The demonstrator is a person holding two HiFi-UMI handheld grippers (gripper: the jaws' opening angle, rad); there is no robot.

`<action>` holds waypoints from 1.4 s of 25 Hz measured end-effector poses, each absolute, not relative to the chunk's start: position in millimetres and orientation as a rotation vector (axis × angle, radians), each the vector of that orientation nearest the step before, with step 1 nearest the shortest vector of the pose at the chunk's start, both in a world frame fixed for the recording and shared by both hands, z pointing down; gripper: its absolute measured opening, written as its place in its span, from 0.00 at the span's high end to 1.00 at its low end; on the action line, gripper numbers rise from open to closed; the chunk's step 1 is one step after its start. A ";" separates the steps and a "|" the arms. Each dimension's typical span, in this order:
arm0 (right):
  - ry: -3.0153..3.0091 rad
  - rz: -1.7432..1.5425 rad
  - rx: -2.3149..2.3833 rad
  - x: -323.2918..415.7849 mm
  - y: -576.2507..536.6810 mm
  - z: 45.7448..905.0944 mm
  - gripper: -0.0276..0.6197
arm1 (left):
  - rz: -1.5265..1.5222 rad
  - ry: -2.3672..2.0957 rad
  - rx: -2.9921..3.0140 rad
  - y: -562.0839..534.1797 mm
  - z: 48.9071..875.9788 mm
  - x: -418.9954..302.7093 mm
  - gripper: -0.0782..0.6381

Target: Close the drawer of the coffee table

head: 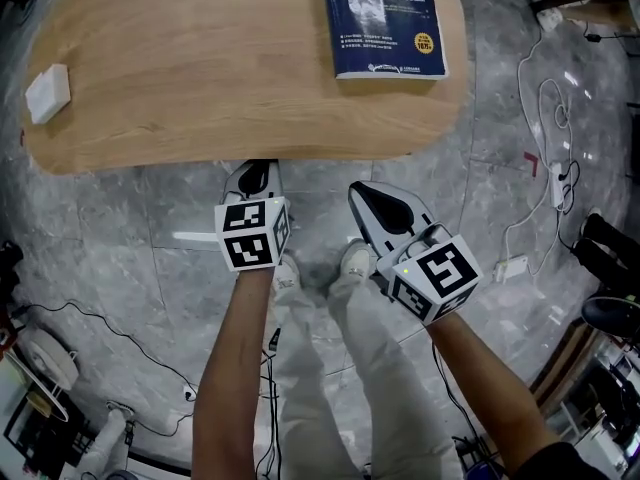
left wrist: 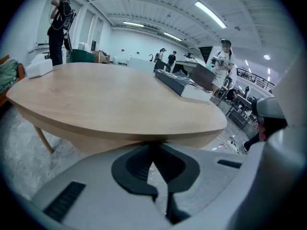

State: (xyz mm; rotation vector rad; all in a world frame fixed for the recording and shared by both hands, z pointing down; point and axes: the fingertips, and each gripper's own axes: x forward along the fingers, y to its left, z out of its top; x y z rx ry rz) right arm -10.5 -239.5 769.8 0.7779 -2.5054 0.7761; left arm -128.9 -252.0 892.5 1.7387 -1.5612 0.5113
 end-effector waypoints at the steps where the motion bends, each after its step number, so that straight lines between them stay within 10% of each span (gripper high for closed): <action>1: -2.502 0.777 0.779 -9.8 -239.6 770.4 0.94 | 0.515 -1.556 1.742 -252.9 892.8 -128.4 0.89; 35: -2.515 0.736 0.852 -16.9 -231.4 706.4 0.94 | 0.473 -1.506 1.804 -212.8 820.2 -136.2 0.89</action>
